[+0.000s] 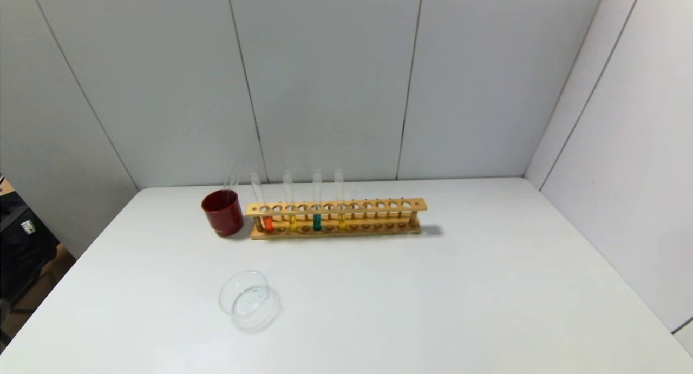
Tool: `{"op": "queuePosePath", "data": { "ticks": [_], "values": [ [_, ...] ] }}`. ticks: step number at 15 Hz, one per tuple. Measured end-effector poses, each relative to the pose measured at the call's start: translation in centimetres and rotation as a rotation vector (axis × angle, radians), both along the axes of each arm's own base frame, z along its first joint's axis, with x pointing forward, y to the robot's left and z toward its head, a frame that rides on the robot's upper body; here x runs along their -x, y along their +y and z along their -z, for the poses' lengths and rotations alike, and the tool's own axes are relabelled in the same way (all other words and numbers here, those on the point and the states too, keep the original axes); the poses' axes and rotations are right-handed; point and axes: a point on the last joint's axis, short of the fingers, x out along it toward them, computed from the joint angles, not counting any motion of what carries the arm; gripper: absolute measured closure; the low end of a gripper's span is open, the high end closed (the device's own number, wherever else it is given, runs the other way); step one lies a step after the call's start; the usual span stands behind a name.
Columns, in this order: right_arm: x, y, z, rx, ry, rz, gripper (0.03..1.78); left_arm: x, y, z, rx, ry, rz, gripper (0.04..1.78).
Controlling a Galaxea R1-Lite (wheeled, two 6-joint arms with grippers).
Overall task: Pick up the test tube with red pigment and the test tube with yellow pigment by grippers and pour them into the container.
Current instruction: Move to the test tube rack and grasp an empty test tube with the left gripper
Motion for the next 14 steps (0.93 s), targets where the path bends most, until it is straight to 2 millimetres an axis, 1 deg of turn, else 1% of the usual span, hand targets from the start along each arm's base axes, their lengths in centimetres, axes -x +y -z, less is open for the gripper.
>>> {"op": "queuePosePath", "data": {
  "ticks": [1,3,5,6,7,9,11,14],
  "values": [
    [0.0,0.0,0.0,0.000,0.000,0.000,0.06,-2.1,-0.1,-1.1,0.004,0.023,0.028,0.07],
    [0.0,0.0,0.0,0.000,0.000,0.000,0.06,-6.7,-0.3,-2.3,0.008,0.058,0.065,0.07],
    [0.0,0.0,0.0,0.000,0.000,0.000,0.06,-11.4,-0.6,-2.4,0.011,0.093,0.093,0.07],
    [0.0,0.0,0.0,0.000,0.000,0.000,0.06,-13.3,-0.8,-2.1,0.011,0.111,0.106,0.07],
    [0.0,0.0,0.0,0.000,0.000,0.000,0.06,-15.5,-1.1,-1.6,0.010,0.130,0.117,0.07],
    [0.0,0.0,0.0,0.000,0.000,0.000,0.06,-19.3,-1.7,-0.4,0.008,0.161,0.121,0.07],
    [0.0,0.0,0.0,0.000,0.000,0.001,0.06,-22.9,-2.1,1.3,0.005,0.199,0.103,0.07],
    [0.0,0.0,0.0,0.000,0.000,0.000,0.06,-27.1,-3.0,4.5,0.004,0.247,0.101,0.07]
  ]
}}
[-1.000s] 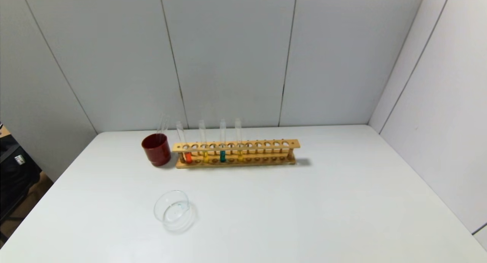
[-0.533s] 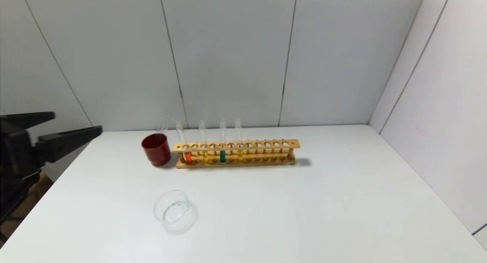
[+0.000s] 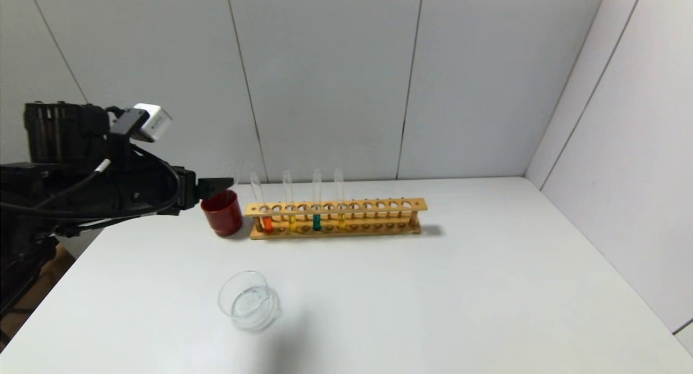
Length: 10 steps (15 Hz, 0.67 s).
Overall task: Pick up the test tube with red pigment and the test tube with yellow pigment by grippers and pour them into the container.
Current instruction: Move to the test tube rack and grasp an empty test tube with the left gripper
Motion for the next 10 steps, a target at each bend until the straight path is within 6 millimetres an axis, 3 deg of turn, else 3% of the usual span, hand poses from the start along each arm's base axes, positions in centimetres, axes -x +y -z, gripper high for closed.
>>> {"op": "queuePosePath", "data": {
  "ticks": [4,10],
  "values": [
    [0.0,0.0,0.0,0.000,0.000,0.000,0.06,-4.3,-2.3,3.5,0.020,0.067,-0.030,0.07],
    [0.0,0.0,0.0,0.000,0.000,0.000,0.06,-8.2,-4.5,6.7,0.022,0.125,-0.066,0.07]
  ]
}}
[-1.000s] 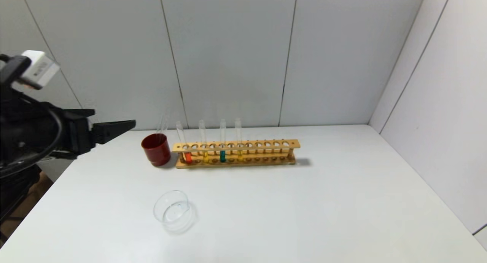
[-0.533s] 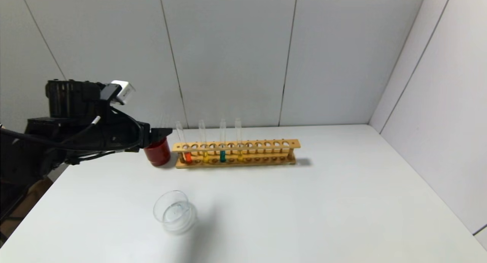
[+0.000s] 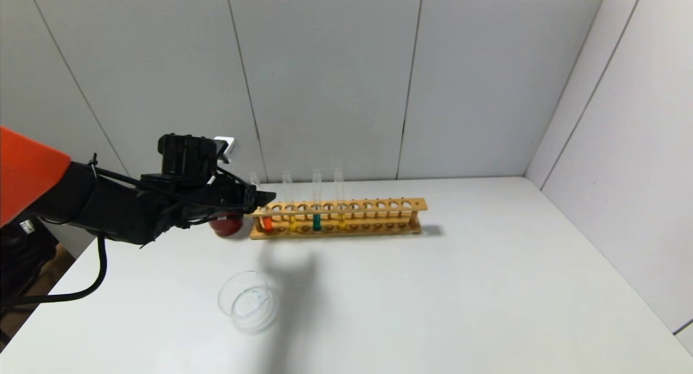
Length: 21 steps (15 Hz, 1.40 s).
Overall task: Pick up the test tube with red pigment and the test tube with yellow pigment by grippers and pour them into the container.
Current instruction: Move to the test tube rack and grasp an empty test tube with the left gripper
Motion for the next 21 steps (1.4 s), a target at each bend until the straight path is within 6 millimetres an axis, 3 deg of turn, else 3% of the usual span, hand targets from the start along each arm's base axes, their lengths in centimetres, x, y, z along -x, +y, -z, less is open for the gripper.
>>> {"op": "queuePosePath", "data": {
  "ticks": [8,13,17,21],
  "values": [
    [0.0,0.0,0.0,0.000,0.000,-0.001,0.06,-3.8,-0.8,1.6,0.018,-0.001,-0.058,0.07],
    [0.0,0.0,0.0,0.000,0.000,-0.001,0.06,-4.7,-0.9,2.7,0.014,0.011,-0.064,0.13],
    [0.0,0.0,0.0,0.000,0.000,-0.001,0.06,-4.9,-1.0,2.9,0.014,0.009,-0.064,0.56],
    [0.0,0.0,0.0,0.000,0.000,-0.002,0.06,-4.9,-1.1,2.8,0.015,0.006,-0.062,1.29]
  ]
}}
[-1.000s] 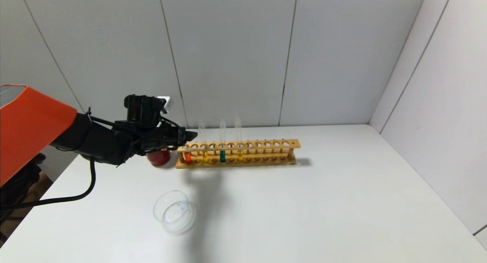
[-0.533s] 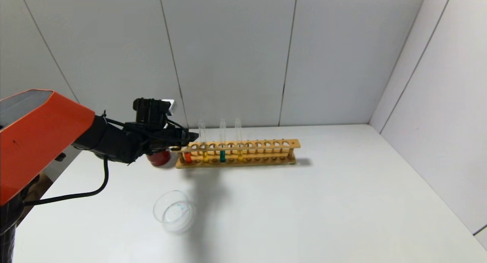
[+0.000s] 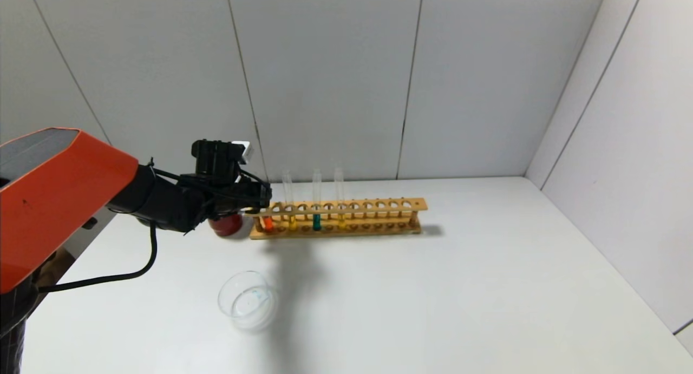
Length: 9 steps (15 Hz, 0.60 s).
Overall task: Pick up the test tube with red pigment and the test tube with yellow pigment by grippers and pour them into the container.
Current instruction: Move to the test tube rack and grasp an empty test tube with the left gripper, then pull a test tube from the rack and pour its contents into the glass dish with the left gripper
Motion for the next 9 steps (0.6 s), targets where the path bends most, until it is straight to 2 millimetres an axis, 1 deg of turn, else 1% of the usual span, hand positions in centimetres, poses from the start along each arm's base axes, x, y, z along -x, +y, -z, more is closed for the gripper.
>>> {"op": "queuePosePath", "data": {
  "ticks": [1,2,5,7,9],
  "values": [
    [0.0,0.0,0.0,0.000,0.000,0.000,0.06,0.0,0.0,0.0,0.001,0.000,0.000,1.42],
    [0.0,0.0,0.0,0.000,0.000,0.000,0.06,0.0,0.0,0.0,0.002,0.000,0.001,1.45],
    [0.0,0.0,0.0,0.000,0.000,0.001,0.06,0.0,0.0,-0.2,0.013,-0.001,-0.004,1.45],
    [0.0,0.0,0.0,0.000,0.000,0.000,0.06,0.3,0.1,-1.2,0.017,-0.022,-0.006,1.45],
    [0.0,0.0,0.0,0.000,0.000,0.001,0.06,0.9,0.3,-3.0,0.022,-0.058,-0.006,1.45]
  ]
}}
